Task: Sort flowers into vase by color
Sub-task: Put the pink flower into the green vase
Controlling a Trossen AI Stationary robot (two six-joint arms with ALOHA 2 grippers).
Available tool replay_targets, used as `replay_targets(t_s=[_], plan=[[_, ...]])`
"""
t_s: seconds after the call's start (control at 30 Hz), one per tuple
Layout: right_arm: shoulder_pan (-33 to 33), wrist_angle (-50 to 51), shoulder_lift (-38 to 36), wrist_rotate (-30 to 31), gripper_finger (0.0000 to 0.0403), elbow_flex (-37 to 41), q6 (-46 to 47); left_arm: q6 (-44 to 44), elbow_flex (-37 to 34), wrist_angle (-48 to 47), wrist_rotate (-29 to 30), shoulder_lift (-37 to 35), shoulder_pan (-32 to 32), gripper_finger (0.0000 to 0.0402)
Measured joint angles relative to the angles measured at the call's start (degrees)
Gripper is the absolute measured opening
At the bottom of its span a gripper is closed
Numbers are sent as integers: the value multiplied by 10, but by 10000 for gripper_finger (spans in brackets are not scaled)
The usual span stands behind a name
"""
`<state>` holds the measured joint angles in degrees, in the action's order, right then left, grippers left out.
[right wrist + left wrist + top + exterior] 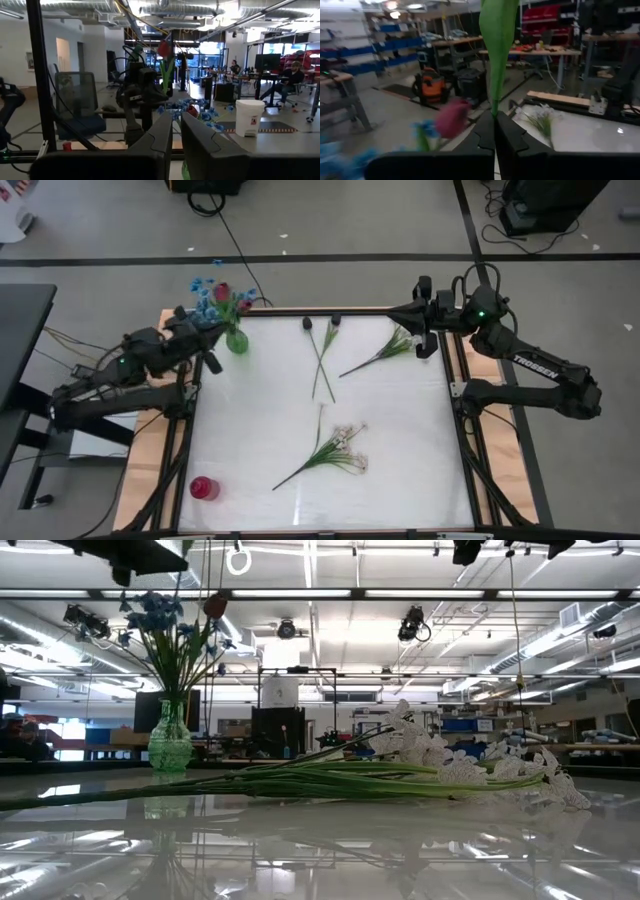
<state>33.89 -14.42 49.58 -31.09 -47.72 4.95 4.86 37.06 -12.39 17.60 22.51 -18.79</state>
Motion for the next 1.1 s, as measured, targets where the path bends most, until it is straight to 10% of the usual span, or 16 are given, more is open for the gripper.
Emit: replay_targets(t_s=[0.37, 0.6, 1.1], plan=[[0, 0, 0, 0, 50, 0, 0, 19, 1, -61, -48, -90, -20, 2], [0, 0, 0, 0, 50, 0, 0, 24, 0, -66, -174, -4, -3, 2], [0, 0, 0, 0, 50, 0, 0, 82, 0, 19, -168, 149, 15, 2]])
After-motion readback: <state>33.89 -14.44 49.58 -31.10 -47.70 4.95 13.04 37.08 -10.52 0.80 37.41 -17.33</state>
